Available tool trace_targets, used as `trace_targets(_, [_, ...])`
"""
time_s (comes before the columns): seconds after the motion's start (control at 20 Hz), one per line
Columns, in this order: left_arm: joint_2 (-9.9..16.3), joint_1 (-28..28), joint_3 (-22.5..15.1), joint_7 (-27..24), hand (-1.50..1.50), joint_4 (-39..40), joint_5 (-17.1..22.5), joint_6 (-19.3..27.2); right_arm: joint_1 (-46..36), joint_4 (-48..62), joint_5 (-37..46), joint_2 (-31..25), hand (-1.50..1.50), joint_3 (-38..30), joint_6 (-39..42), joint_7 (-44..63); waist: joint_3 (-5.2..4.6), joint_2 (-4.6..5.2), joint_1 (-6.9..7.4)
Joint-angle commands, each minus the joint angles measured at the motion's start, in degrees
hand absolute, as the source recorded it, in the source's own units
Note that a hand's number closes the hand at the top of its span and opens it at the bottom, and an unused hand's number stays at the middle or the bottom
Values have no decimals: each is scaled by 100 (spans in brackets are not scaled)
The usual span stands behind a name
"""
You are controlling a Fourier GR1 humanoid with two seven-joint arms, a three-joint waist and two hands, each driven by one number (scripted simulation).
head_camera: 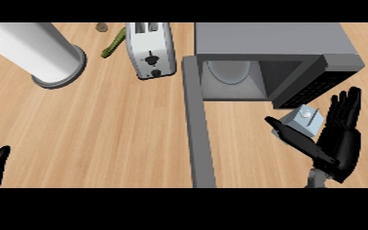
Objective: Pick up the milk, place it into the microwave and close the microwave
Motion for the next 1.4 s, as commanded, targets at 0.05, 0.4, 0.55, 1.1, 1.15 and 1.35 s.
trace_targets(0.05, [-20, -45, 162, -108, -150, 60, 63, -38, 12, 777, -429, 56, -150, -295, 206, -847, 0, 3, 7])
trace_targets(0.4, [-20, 196, -68, -399, -150, 219, -20, -134, 179, 1294, -568, 51, -150, -438, 569, -1399, 0, 2, 7])
trace_targets(0.55, [-21, 123, -72, -72, -150, 13, 106, 0, 336, 1427, -815, -213, -150, -658, 1031, -1664, 0, 2, -1])
trace_targets(1.1, [52, 353, 356, -125, -150, 75, 413, -469, -426, 2272, -788, -505, -150, -999, 827, -1661, -2, 1, 11])
trace_targets(1.15, [-20, 387, -86, 49, -150, -438, 88, -85, -539, 3143, -920, -306, -150, -1181, 921, -2458, 3, 8, 27])
trace_targets(1.35, [-21, 252, 60, 12, -150, -241, 242, -53, -910, 3953, -701, -415, -150, -1458, 410, -2725, 6, 22, 48])
